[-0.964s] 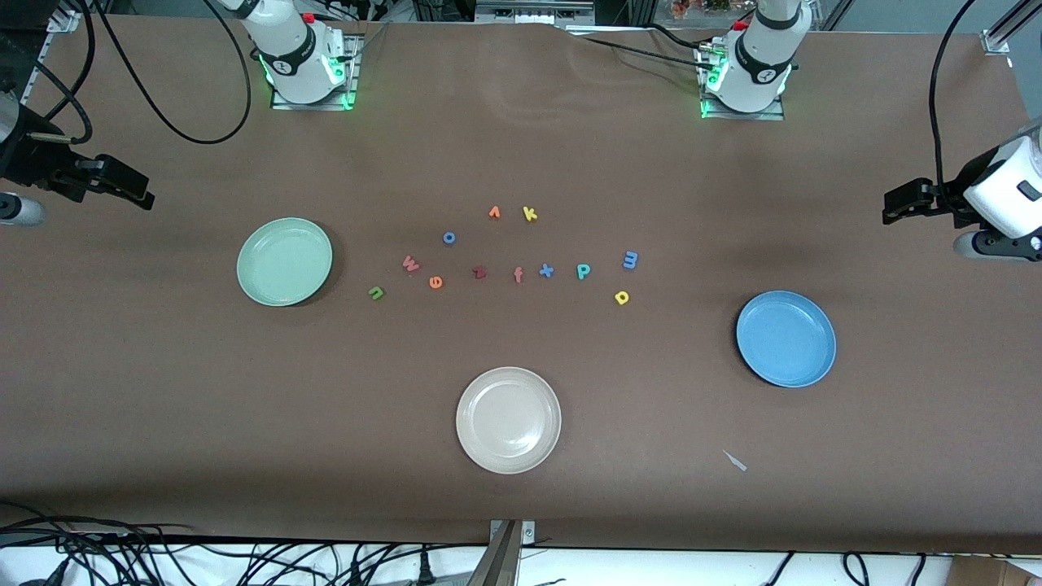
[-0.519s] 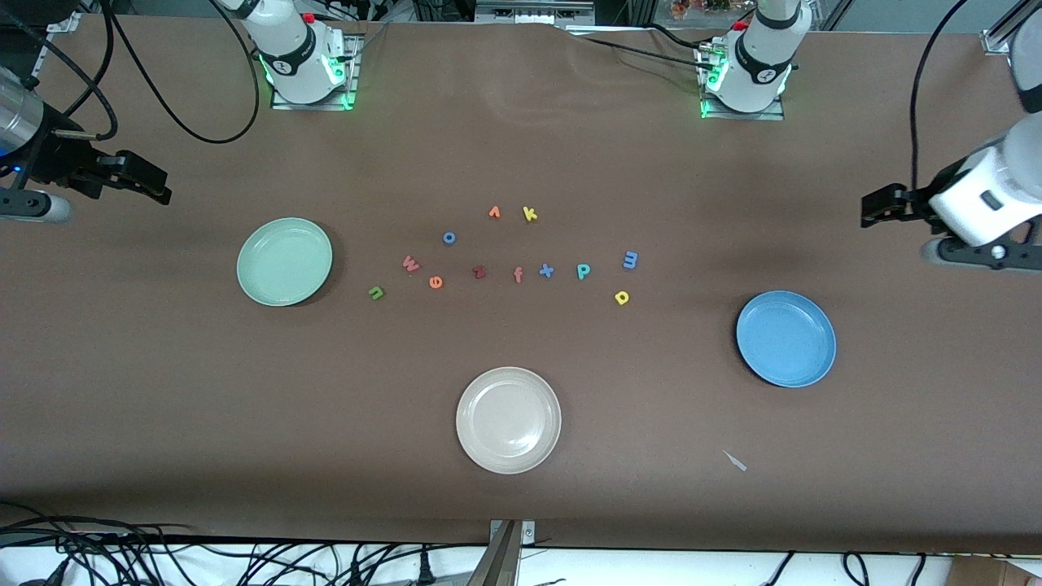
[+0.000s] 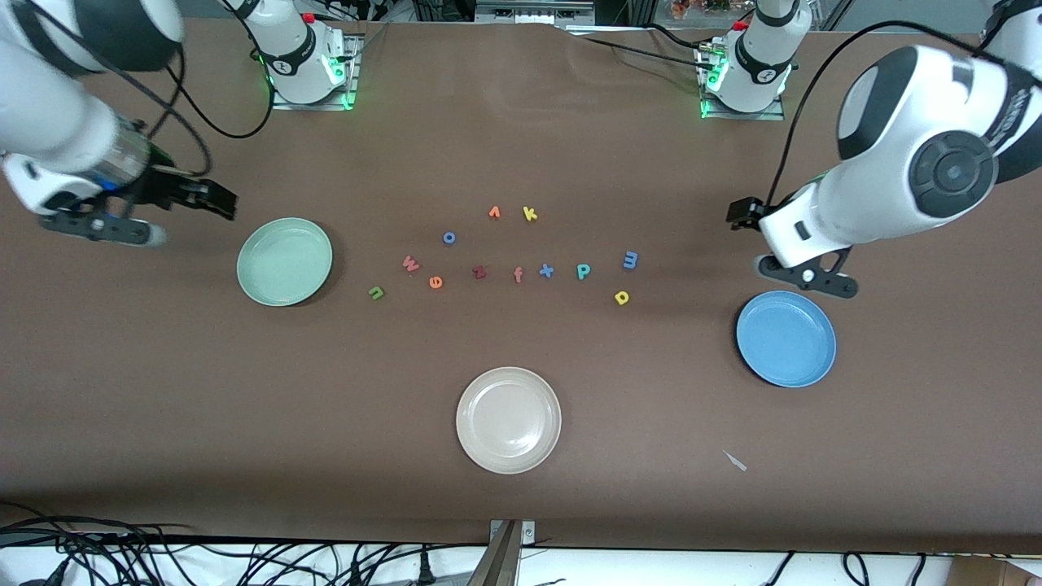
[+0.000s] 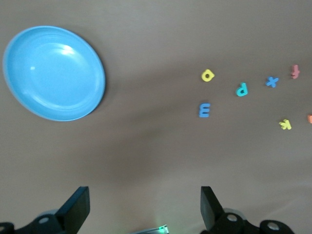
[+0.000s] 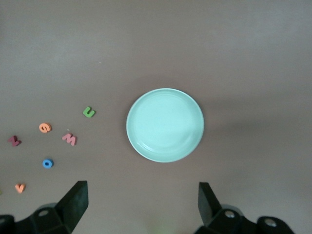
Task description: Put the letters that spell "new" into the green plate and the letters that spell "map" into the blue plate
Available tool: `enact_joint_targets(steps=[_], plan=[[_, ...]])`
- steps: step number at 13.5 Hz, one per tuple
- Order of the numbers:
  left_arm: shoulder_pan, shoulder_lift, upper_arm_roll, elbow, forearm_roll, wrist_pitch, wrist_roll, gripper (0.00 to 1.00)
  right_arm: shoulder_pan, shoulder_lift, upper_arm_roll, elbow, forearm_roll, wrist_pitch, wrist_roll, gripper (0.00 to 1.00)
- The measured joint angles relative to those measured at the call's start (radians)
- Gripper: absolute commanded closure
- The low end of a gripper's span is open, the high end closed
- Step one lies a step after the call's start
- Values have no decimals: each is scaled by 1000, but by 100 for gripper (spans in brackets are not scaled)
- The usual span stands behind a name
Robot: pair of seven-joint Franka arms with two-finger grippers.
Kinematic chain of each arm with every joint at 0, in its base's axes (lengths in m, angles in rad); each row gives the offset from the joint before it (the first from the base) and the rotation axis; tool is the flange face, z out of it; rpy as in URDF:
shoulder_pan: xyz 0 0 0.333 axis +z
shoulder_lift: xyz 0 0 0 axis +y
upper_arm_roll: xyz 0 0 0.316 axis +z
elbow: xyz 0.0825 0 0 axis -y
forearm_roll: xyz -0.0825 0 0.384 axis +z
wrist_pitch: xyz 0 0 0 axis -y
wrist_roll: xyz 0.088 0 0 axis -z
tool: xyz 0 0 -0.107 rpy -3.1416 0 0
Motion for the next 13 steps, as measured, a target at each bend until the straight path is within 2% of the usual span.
enact_joint_targets(steps=[2, 5, 8, 10, 13], plan=[[-27, 19, -7, -31, -2, 71, -44, 0, 3, 5, 55, -113, -14, 114, 72, 0], [-64, 26, -49, -141, -2, 232, -125, 0, 7, 19, 142, -260, -25, 284, 193, 0], [-80, 30, -90, -269, 4, 389, -155, 0, 22, 48, 167, -332, -34, 418, 292, 0], [-104, 38, -95, -355, 16, 504, -185, 0, 40, 122, 168, -342, -69, 562, 441, 0], [-155, 81, -99, -468, 50, 706, -250, 0, 44, 292, 166, -326, -192, 722, 689, 1]])
